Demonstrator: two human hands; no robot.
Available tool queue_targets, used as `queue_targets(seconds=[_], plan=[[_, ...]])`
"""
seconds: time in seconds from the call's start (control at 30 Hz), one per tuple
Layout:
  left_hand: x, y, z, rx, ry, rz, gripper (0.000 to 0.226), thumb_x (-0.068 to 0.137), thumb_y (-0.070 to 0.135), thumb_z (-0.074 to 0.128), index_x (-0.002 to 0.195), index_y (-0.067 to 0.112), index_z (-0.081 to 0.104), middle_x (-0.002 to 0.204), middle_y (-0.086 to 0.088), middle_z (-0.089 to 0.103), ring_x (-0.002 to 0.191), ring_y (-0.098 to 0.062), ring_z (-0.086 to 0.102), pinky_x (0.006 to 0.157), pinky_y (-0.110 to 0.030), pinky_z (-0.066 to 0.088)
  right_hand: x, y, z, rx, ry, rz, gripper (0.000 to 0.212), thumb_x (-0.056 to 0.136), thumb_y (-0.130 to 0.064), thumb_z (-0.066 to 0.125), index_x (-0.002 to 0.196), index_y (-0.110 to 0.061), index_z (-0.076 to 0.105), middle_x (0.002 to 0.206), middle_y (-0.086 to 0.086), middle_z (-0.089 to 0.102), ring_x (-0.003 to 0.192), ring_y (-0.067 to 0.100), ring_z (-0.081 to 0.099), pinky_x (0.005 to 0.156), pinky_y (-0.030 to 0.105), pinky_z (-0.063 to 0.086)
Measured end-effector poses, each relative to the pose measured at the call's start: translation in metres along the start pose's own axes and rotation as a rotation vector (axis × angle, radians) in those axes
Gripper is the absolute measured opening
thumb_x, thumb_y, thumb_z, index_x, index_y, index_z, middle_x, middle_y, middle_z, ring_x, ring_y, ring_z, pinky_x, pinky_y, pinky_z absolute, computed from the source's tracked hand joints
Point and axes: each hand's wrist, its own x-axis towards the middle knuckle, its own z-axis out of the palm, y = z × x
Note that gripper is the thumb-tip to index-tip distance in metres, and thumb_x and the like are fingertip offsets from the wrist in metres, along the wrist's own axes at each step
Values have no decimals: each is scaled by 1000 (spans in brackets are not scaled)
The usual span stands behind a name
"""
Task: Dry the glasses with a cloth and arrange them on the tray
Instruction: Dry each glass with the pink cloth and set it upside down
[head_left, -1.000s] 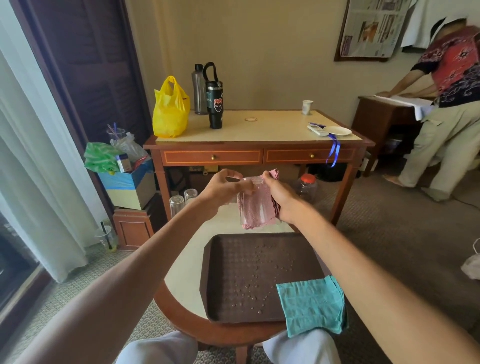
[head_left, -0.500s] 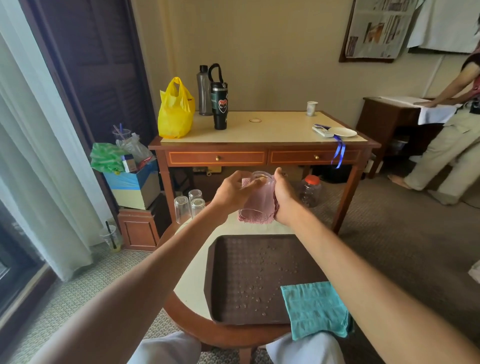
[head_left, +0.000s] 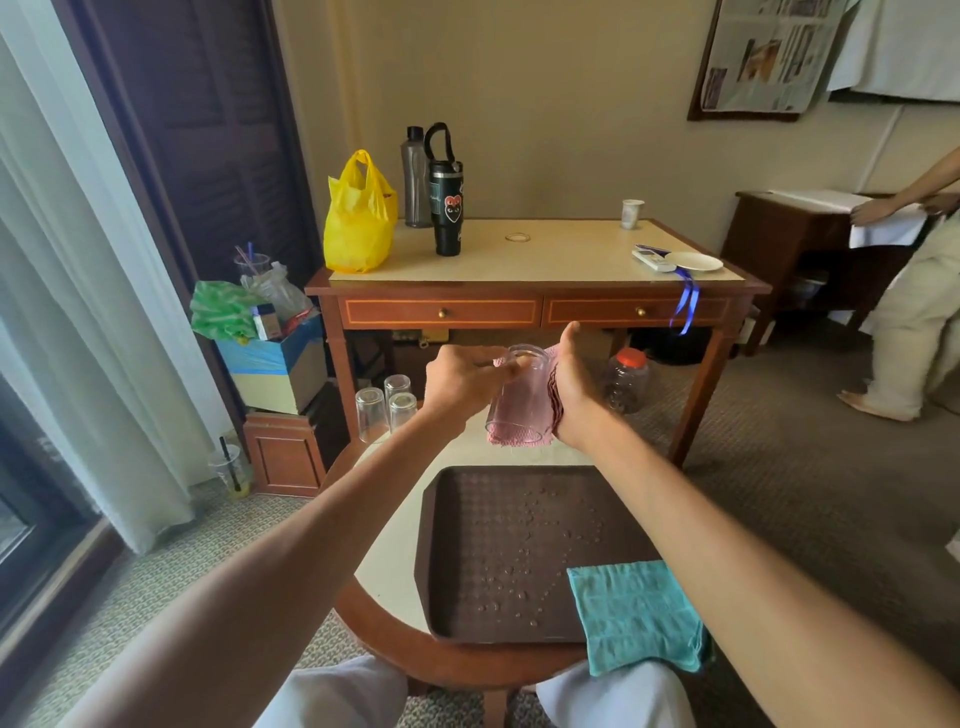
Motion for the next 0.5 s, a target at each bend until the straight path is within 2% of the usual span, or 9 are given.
queue_targets(seconds=[0.1,0.17,0.2,0.3,0.37,0.4,0.43,0.5], plan=[[-1,-2,0,38,83,32,49,74,51,88,113,22,80,100,0,79,84,-18,76,74,-40,65,-7,-2,3,23,-88,33,124,68,-100,9,129,-6,63,119,21,70,118,36,64,106,54,43],[-4,-3,2,52,143,42,42,78,49,86,109,21,80,96,2,77,80,-17,75,72,-39,65,-13,-5,4,91,-174,48,121,73,-96,5,131,-3,57,116,21,70,112,34,64,96,53,49],[-4,-4,4,38,153,29,39,81,48,84,109,20,80,99,1,77,83,-17,74,73,-40,65,-15,-6,3,117,-209,48,118,75,-94,5,132,-3,55,116,21,69,111,34,64,93,53,50],[-5,-8,11,-1,131,-32,38,96,44,67,121,17,75,111,-3,76,92,-19,73,79,-38,64,-17,-7,0,155,-235,45,113,78,-93,9,134,-8,56,122,20,69,113,34,65,98,53,50],[-7,-11,12,-39,112,-61,39,102,46,57,126,19,71,113,-1,75,92,-15,71,70,-26,57,-17,-7,0,187,-211,30,97,88,-85,12,123,-10,63,108,17,74,101,31,69,84,45,55],[-8,-13,11,-83,89,-72,41,103,49,54,125,20,71,112,0,75,91,-13,71,66,-24,53,-15,-7,-1,207,-196,24,89,93,-79,15,124,-10,63,106,17,73,98,30,68,81,42,54],[-10,-15,10,-124,65,-93,43,102,54,53,124,21,71,110,1,76,91,-12,71,67,-24,53,-15,-6,0,219,-195,14,81,97,-71,19,128,-11,62,106,17,71,97,28,66,81,40,53],[-11,-19,10,-212,25,-169,45,100,56,56,123,21,72,108,-1,76,98,-15,71,81,-31,58,-15,-1,4,140,-151,-26,59,102,-53,29,127,-11,62,101,14,66,92,25,61,78,38,51]])
